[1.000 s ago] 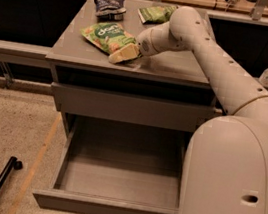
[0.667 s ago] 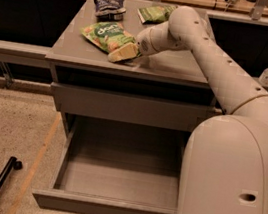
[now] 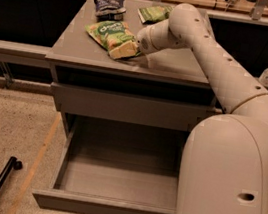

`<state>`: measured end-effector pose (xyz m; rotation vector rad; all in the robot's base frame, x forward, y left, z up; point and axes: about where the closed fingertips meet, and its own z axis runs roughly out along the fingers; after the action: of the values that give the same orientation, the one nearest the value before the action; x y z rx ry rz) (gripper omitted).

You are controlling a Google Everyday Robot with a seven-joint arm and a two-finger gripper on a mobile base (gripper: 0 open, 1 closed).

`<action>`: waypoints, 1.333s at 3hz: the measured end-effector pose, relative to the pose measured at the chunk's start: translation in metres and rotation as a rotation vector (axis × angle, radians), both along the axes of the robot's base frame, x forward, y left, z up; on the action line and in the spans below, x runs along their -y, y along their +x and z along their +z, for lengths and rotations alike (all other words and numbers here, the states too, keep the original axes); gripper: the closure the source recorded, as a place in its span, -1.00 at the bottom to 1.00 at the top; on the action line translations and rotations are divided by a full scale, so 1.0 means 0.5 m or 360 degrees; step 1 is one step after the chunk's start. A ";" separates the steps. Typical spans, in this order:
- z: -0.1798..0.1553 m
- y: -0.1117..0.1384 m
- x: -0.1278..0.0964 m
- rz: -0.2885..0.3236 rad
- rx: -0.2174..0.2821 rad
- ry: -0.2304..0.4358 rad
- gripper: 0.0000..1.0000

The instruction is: Place green rice chip bag into middle drawer

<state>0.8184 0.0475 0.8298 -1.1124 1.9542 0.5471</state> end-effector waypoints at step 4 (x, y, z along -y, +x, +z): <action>0.124 -0.109 0.013 0.0150 0.0194 -0.0014 1.00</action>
Offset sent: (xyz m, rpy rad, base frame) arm -0.0617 -0.0082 0.0730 -0.0808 -0.1780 0.0816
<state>0.7637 0.0411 0.8918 -1.2200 1.8083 0.5090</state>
